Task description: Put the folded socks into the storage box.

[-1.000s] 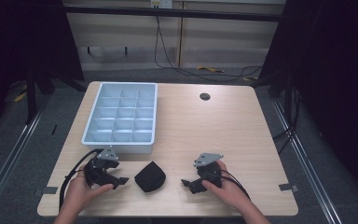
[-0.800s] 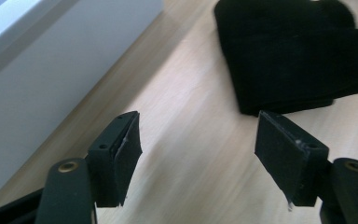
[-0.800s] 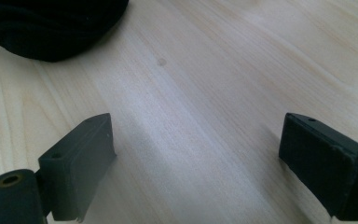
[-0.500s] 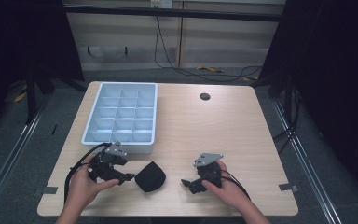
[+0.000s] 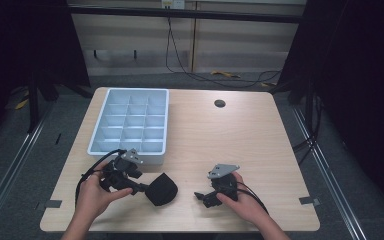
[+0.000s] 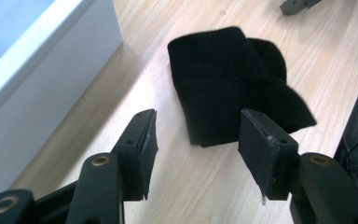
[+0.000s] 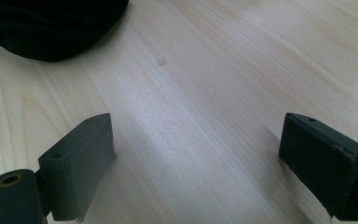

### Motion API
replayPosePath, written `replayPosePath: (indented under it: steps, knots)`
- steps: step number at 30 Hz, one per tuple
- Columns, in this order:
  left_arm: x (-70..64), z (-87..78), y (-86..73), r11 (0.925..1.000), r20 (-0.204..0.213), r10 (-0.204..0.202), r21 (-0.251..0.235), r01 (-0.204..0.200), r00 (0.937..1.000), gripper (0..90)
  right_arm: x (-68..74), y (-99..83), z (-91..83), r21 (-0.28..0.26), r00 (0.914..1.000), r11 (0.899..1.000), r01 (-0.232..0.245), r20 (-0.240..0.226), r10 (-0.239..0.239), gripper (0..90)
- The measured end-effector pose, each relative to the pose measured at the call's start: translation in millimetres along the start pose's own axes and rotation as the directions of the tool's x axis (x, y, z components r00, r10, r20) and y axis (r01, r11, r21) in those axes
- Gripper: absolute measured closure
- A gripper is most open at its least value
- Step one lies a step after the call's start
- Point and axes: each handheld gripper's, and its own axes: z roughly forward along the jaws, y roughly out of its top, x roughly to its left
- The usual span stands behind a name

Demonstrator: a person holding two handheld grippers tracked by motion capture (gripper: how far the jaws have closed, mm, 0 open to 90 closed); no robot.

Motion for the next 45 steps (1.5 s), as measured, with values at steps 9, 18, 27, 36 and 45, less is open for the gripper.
replayPosePath:
  steps: [9, 18, 27, 36, 45]
  knots:
    - [-10.9, 7.5, 21.1, 0.999, 0.023, 0.009, 0.044, -0.01, 0.9997, 46.3, 0.0, 0.0, 0.0, 0.0, 1.0, 1.0, 0.0, 0.0, 0.0, 9.7]
    - [-17.6, 9.4, 33.6, 0.9981, 0.042, 0.02, 0.056, -0.023, 0.9989, 47.4, 0.0, 0.0, 0.0, 0.0, 1.0, 1.0, 0.0, 0.0, 0.0, 9.7]
    - [-23.1, 13.4, 42.8, 0.9953, 0.053, 0.036, 0.087, -0.041, 0.9979, 47.6, 0.0, 0.0, 0.0, 0.0, 1.0, 1.0, 0.0, 0.0, 0.0, 9.7]
    - [-28.8, 20.0, 50.6, 0.9909, 0.079, 0.053, 0.119, -0.063, 0.9954, 47.6, 0.0, 0.0, 0.0, 0.0, 1.0, 1.0, 0.0, 0.0, 0.0, 9.7]
    - [-32.0, 36.1, 54.5, 0.9843, 0.107, 0.051, 0.163, -0.068, 0.993, 47.8, 0.0, 0.0, -0.1, 0.0, 1.0, 1.0, 0.0, 0.0, 0.0, 9.7]
